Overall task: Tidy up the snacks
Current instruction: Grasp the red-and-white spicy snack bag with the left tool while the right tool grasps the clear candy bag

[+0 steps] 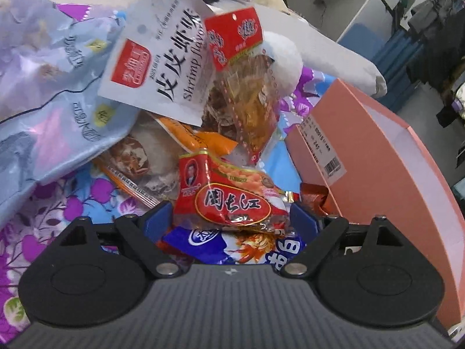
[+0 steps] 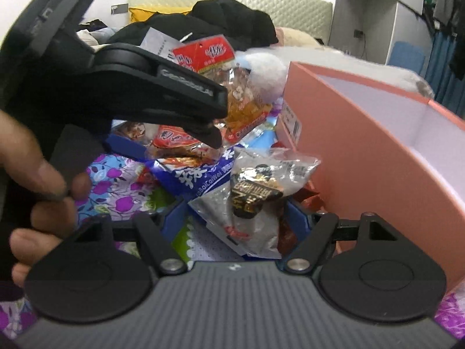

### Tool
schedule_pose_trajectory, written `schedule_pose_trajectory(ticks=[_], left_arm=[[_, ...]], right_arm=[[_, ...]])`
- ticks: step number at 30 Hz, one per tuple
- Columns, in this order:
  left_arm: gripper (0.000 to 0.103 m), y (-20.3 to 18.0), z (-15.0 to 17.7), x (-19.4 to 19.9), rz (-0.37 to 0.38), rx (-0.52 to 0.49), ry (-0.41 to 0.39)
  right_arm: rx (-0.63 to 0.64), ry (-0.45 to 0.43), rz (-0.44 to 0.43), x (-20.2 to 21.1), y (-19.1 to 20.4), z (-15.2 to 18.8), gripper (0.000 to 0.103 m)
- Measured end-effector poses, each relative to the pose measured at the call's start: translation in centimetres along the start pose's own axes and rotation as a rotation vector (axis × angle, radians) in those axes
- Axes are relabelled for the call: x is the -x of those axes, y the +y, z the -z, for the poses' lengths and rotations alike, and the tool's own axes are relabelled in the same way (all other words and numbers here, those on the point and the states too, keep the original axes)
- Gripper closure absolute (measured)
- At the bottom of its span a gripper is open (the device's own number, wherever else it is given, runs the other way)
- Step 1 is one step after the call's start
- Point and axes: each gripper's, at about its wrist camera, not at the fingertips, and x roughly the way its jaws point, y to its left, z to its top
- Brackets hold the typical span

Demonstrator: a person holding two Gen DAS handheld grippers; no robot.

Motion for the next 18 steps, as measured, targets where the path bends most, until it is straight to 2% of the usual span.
schedule_pose_trajectory(ticks=[2,7,12,18], left_arm=[[0.013,-0.3,0.1,-0.2,-0.009,-0.019,-0.002],[0.016,-0.6,0.3,0.2,-0.018,-0.026,-0.006],[0.027,-0.7,0.9,1.1,-0.035,-0.028,-0.003],[0.033,-0.6,2.2,3.5,-0.052,-0.013,-0.024]], right_arm=[[0.003,-0.001,0.004,-0.1,-0.1,0.0,0.034],[-0.011,-0.002,-0.013,0.3,-0.2,-0.2,0.038],[-0.012,-0.001,-0.019,0.9,-0.6,-0.2,0.039],[-0.003,-0.007,-0.043,2.5,-0.7,-0.2,0.039]])
